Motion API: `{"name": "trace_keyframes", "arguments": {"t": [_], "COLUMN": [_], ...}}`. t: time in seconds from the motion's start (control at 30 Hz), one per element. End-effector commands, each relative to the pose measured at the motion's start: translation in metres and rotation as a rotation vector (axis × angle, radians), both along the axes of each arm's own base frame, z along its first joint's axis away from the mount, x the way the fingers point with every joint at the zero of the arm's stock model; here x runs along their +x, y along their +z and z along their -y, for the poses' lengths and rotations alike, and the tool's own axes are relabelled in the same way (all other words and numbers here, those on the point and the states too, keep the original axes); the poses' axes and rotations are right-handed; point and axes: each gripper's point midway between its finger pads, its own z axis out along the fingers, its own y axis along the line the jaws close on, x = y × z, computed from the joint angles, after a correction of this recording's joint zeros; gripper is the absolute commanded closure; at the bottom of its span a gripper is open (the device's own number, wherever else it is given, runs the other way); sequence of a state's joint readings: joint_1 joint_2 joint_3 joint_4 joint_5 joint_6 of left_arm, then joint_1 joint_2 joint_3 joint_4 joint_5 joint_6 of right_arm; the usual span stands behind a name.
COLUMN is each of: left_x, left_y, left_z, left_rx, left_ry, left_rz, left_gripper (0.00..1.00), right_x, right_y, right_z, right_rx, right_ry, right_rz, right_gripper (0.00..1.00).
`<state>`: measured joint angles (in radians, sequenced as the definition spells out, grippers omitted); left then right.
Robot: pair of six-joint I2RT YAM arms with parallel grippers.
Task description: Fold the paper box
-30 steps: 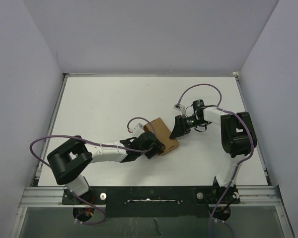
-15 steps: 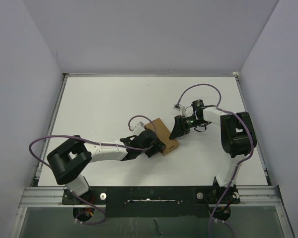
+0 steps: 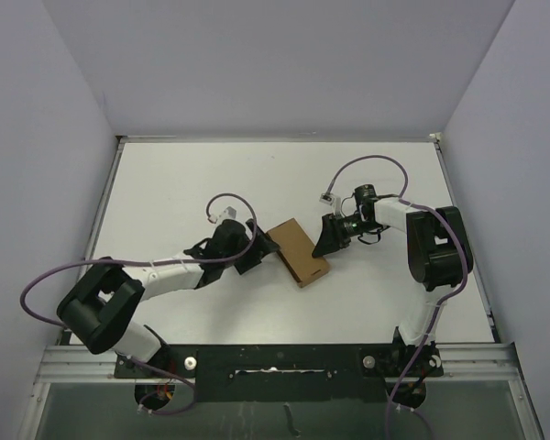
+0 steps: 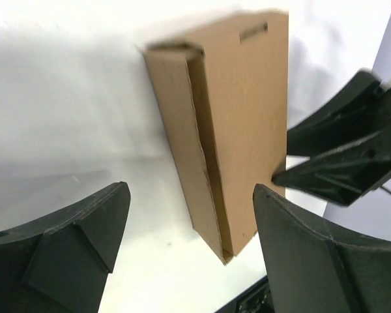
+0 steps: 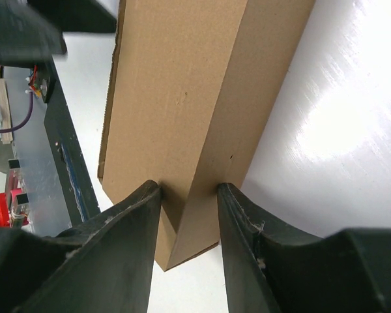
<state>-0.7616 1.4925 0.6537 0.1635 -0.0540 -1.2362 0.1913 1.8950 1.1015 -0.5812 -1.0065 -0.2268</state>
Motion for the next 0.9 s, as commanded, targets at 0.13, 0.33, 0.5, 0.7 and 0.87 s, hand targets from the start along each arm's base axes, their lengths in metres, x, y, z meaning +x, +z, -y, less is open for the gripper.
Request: {"name": "trace_keyframes", "arguments": {"t": [0.13,0.33,0.5,0.7,0.87], "left_x": [0.055,0.08,0.091,0.09,0.091], "left_y": [0.039,0.029,0.017,0.003,0.0], "left_z": [-0.028,-0.017,-0.009,-0.009,-0.005], "left_rx": [-0.025,-0.003,0.014,0.031,0.03], "left_ry": [-0.071,-0.078,-0.082,-0.079,-0.083], "left_rz": [0.151,0.119,0.086,0.048,0.04], "left_gripper": [0.25,0.31,0.44,0.47,0.54], "right_x": [0.001,0.001,0.001,0.001,-0.001], "right_y": [-0.012,-0.012,-0.012,-0.012,-0.013], "right_z": [0.0,0.0,-0.001,-0.001,-0.003], "right_rx": [-0.039,-0.042,-0.042,-0.041,-0.041], "right_ry": [0.02,0.024,0.026,0.029,0.037], "right_rz": [0.005,0.006,0.007,0.004,0.003], "right_gripper": [0.62,0.62,0.62,0.62,0.62]}}
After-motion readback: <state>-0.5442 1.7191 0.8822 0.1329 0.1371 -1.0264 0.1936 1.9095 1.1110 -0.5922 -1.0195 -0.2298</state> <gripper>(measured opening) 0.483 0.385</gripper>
